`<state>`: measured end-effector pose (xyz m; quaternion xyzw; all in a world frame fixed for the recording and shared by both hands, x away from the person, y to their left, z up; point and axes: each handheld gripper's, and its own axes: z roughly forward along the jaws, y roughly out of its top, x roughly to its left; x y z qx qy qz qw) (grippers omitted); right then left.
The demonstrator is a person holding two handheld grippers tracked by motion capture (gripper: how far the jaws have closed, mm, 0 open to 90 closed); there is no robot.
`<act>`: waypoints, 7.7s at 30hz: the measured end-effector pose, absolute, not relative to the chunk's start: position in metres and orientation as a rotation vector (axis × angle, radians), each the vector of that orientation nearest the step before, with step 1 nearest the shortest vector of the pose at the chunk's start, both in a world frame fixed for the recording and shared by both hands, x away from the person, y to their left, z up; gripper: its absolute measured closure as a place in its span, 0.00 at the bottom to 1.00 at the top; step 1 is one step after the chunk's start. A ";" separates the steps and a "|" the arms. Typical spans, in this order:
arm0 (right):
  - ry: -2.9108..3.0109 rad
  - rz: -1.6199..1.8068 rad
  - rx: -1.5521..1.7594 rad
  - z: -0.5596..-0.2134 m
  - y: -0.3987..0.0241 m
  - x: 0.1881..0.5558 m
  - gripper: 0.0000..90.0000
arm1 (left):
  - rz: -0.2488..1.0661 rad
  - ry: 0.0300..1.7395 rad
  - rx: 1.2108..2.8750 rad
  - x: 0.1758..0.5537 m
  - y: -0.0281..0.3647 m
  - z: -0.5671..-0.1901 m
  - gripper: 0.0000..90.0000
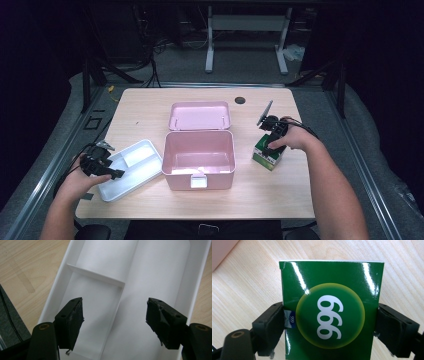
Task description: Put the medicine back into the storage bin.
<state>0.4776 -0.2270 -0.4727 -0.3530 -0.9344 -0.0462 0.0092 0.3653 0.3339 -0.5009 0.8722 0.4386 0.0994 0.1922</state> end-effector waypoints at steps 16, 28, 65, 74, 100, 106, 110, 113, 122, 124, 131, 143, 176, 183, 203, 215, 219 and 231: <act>-2.961 -0.144 -1.058 -0.469 -0.224 0.474 0.18 | 0.276 1.231 2.455 0.366 0.334 -0.502 0.34; -3.086 -0.157 -0.789 -0.447 -0.221 0.462 0.19 | 0.268 1.227 2.465 0.366 0.333 -0.503 0.34; -3.187 -0.152 -0.394 -0.352 -0.181 0.436 0.19 | 0.264 1.224 2.459 0.365 0.333 -0.502 0.34; -3.192 -0.195 -0.273 -0.333 -0.162 0.428 0.19 | 0.260 1.219 2.460 0.365 0.333 -0.502 0.34; -3.186 -0.209 -0.067 -0.315 -0.090 0.419 0.19 | 0.249 1.209 2.470 0.366 0.332 -0.502 0.34; -3.171 -0.198 -0.025 -0.318 -0.079 0.418 0.19 | 0.243 1.210 2.471 0.365 0.332 -0.502 0.34; -3.172 -0.195 -0.015 -0.320 -0.075 0.418 0.19 | 0.240 1.212 2.469 0.366 0.332 -0.503 0.34; -3.168 -0.196 -0.010 -0.322 -0.073 0.418 0.19 | 0.239 1.212 2.469 0.366 0.332 -0.503 0.34; -3.165 -0.188 0.021 -0.332 -0.059 0.419 0.19 | 0.238 1.212 2.475 0.366 0.332 -0.503 0.34; -3.162 -0.187 0.029 -0.334 -0.055 0.419 0.19 | 0.237 1.212 2.474 0.366 0.332 -0.503 0.34; -3.173 -0.182 0.047 -0.341 -0.043 0.418 0.19 | 0.237 1.209 2.476 0.366 0.333 -0.503 0.34; -3.165 -0.180 0.013 -0.372 -0.038 0.423 0.19 | 0.235 1.210 2.480 0.366 0.332 -0.504 0.34; -3.159 -0.155 -0.087 -0.439 -0.043 0.432 0.17 | 0.235 1.206 2.489 0.367 0.332 -0.505 0.34; -3.147 -0.223 -0.122 -0.434 -0.046 0.432 0.16 | 0.234 1.206 2.493 0.367 0.332 -0.506 0.34; -3.172 -0.251 -0.165 -0.383 -0.091 0.427 0.26 | 0.225 1.213 2.493 0.367 0.333 -0.507 0.34; -3.194 -0.246 -0.395 -0.399 -0.150 0.434 0.31 | 0.226 1.226 2.497 0.367 0.333 -0.508 0.37; -3.179 -0.228 -0.544 -0.422 -0.167 0.435 0.38 | 0.226 1.285 2.470 0.367 0.338 -0.508 0.39; -3.222 -0.479 -0.985 -0.480 -0.203 0.406 0.42 | 0.246 1.242 2.451 0.372 0.331 -0.506 0.47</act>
